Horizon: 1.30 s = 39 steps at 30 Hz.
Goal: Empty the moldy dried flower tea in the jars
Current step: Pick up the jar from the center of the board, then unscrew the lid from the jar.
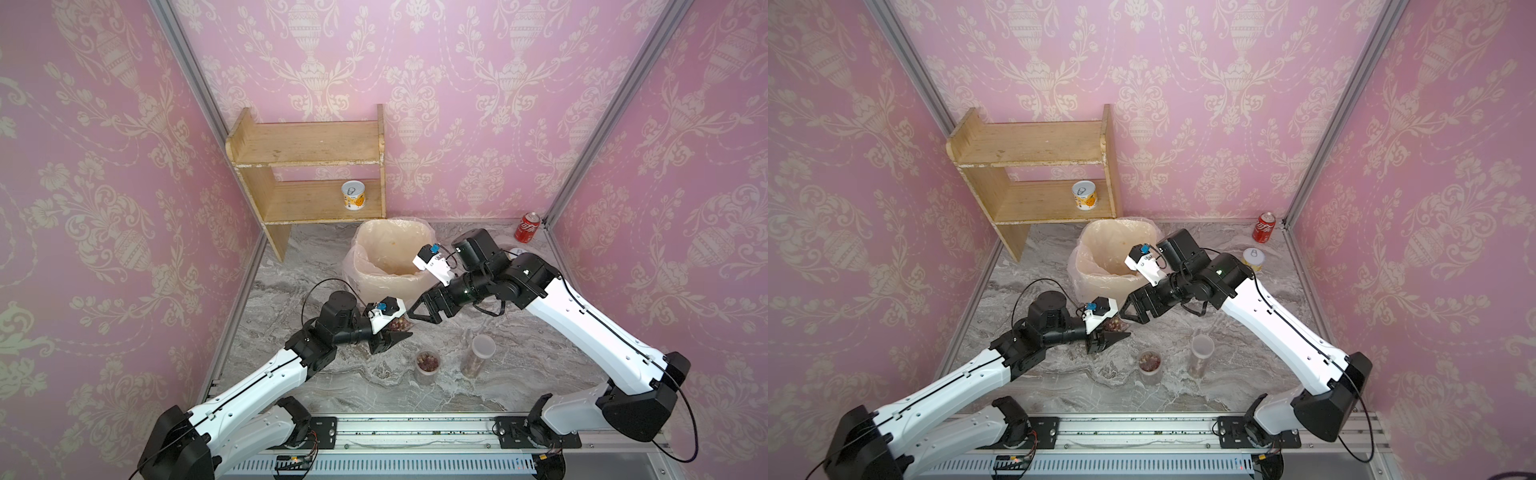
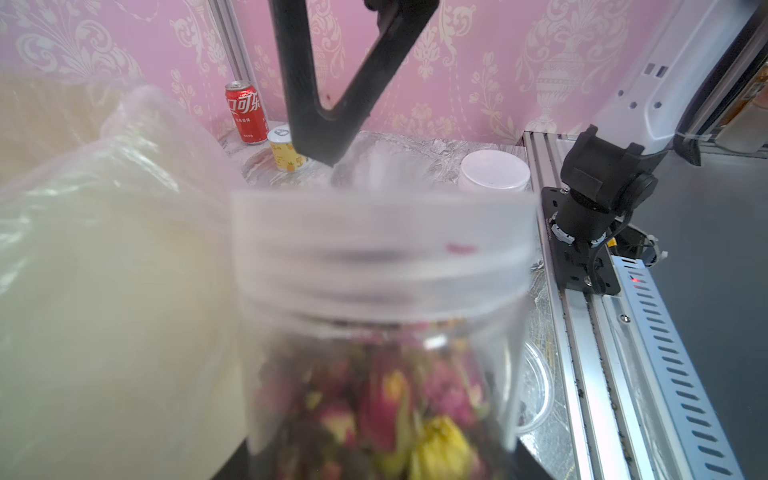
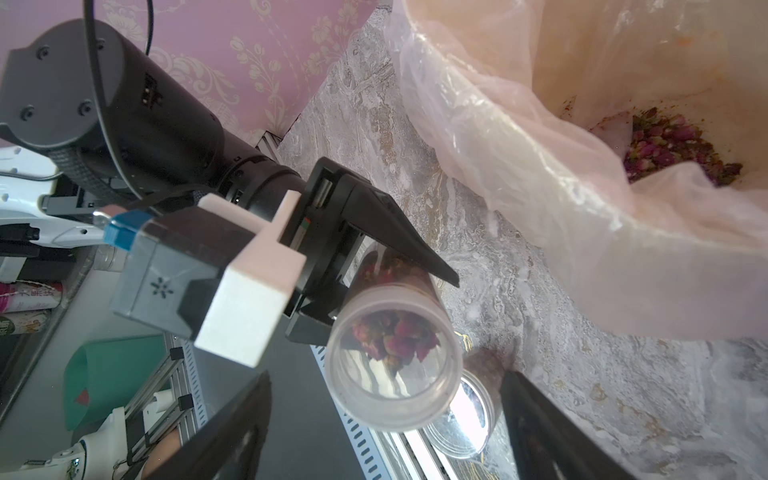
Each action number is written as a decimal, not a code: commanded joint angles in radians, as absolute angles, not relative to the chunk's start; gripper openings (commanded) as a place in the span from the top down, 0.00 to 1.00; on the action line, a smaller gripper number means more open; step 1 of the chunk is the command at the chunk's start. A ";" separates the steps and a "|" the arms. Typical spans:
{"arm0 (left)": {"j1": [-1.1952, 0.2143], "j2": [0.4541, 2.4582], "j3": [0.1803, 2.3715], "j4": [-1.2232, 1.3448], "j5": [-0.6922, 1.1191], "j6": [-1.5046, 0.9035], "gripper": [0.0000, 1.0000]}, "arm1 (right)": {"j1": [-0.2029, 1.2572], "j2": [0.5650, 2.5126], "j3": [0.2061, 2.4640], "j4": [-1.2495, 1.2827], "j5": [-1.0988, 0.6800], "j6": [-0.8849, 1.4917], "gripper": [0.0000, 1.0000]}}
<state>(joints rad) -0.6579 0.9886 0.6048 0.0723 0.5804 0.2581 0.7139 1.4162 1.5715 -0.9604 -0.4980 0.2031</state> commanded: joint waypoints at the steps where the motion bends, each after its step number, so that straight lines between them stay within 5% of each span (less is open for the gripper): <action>1: -0.664 0.972 0.606 0.086 0.539 0.314 0.73 | 0.709 1.414 1.587 -1.001 -0.490 0.250 0.11; 14: -0.671 0.976 0.621 0.060 0.537 0.321 0.74 | 0.734 1.479 1.597 -0.980 -0.494 0.286 0.19; 28: -0.675 0.980 0.617 0.038 0.579 0.304 0.77 | 0.760 1.514 1.632 -0.998 -0.467 0.215 0.48; 39: -0.675 1.003 0.612 0.109 0.772 0.197 0.87 | 0.760 1.524 1.680 -1.076 -0.531 -0.150 0.69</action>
<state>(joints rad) -0.6651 0.9920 0.6048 0.0792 0.6147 0.2680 0.7551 1.5227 1.6459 -1.0649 -0.4946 0.0772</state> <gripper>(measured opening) 0.566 0.567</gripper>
